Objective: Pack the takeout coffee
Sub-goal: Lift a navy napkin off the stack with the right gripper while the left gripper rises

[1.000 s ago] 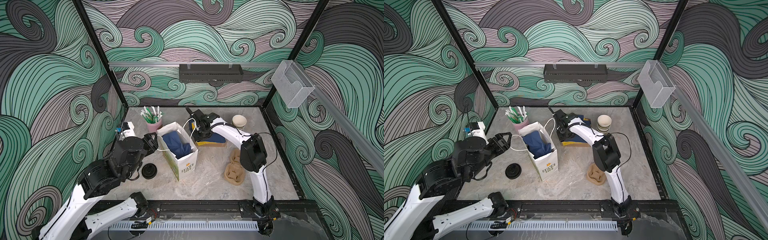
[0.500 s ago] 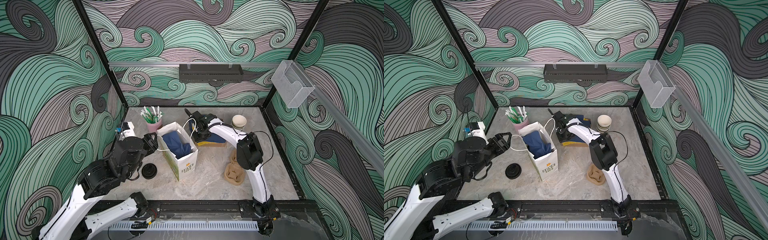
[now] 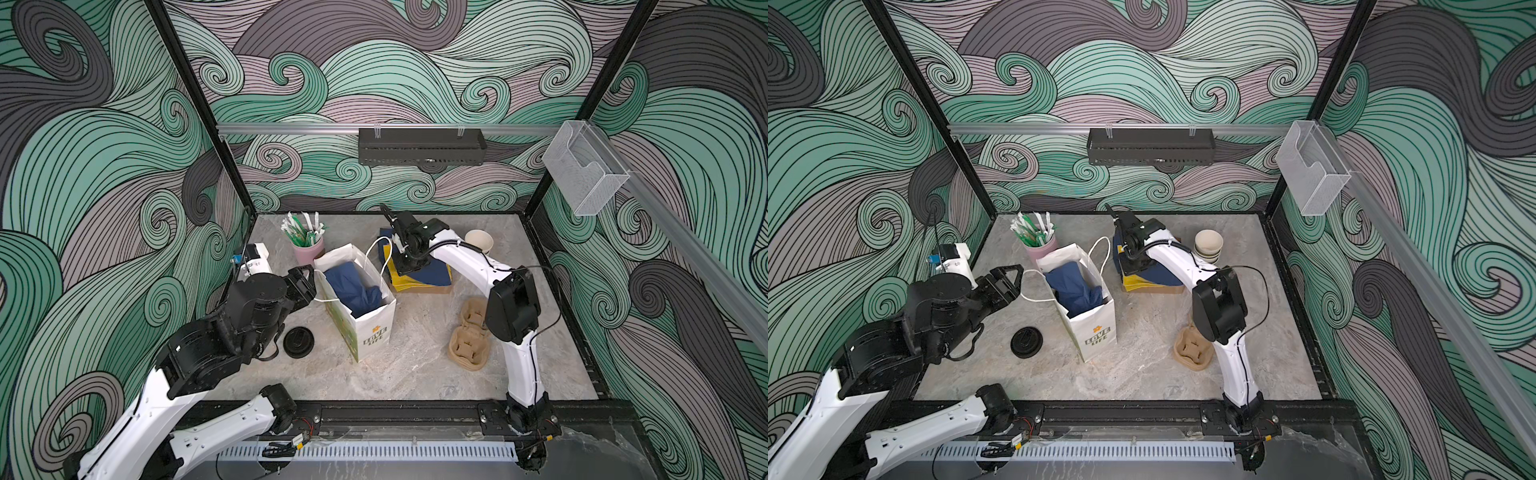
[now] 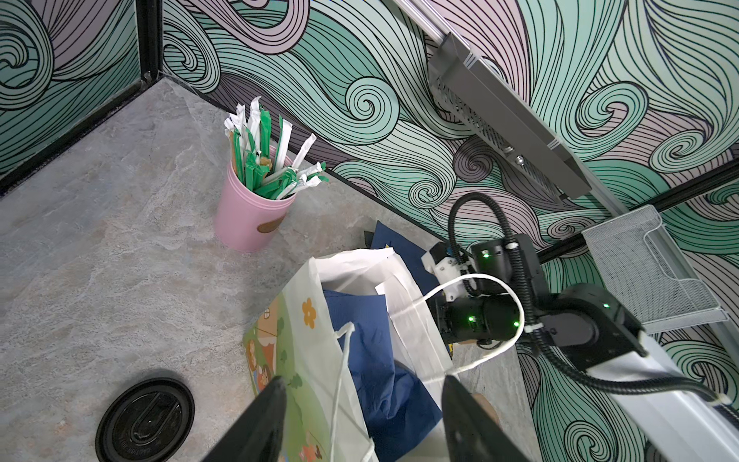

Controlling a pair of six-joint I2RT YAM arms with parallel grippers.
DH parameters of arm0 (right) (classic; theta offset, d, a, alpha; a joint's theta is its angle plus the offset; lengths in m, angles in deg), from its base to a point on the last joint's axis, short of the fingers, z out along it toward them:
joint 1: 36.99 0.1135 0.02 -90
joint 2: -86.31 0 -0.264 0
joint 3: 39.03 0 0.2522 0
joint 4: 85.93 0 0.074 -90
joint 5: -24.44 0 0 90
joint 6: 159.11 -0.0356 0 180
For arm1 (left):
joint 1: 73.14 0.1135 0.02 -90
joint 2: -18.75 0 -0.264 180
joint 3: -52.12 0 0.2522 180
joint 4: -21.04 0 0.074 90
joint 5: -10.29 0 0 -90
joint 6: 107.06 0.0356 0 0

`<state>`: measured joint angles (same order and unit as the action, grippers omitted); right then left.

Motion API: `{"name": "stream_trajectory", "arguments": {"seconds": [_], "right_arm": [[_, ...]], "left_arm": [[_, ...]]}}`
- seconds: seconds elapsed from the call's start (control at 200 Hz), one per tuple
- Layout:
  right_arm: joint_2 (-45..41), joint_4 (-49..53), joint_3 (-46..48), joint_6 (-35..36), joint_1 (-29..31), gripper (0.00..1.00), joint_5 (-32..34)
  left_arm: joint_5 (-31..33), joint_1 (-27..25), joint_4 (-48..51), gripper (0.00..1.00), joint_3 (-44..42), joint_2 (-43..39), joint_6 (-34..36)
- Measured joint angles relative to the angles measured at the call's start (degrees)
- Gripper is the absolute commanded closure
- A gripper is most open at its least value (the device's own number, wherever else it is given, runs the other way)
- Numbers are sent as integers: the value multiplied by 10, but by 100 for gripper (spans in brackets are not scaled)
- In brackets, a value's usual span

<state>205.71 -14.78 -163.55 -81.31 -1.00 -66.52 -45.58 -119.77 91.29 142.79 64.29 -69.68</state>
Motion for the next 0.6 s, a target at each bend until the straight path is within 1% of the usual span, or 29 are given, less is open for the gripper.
{"name": "stream_trajectory", "arguments": {"seconds": [0.175, 0.315, 0.465, 0.54, 0.595], "right_arm": [[-77, 10, 34, 9, -4, 100, -30], [-121, 20, 52, 12, -9, 100, -56], [-170, 21, 52, 13, -41, 100, -97], [-202, 22, 52, 14, -63, 100, -121], [-231, 29, 49, 18, -80, 100, -136]], "left_arm": [[-1, 0, -11, 35, 3, 1, 27], [-13, 0, -39, 34, 12, 8, 74], [-48, 0, -91, 32, 34, 34, 154], [-81, 0, -132, 31, 43, 52, 208], [-118, 0, -164, 30, 49, 69, 255]]}}
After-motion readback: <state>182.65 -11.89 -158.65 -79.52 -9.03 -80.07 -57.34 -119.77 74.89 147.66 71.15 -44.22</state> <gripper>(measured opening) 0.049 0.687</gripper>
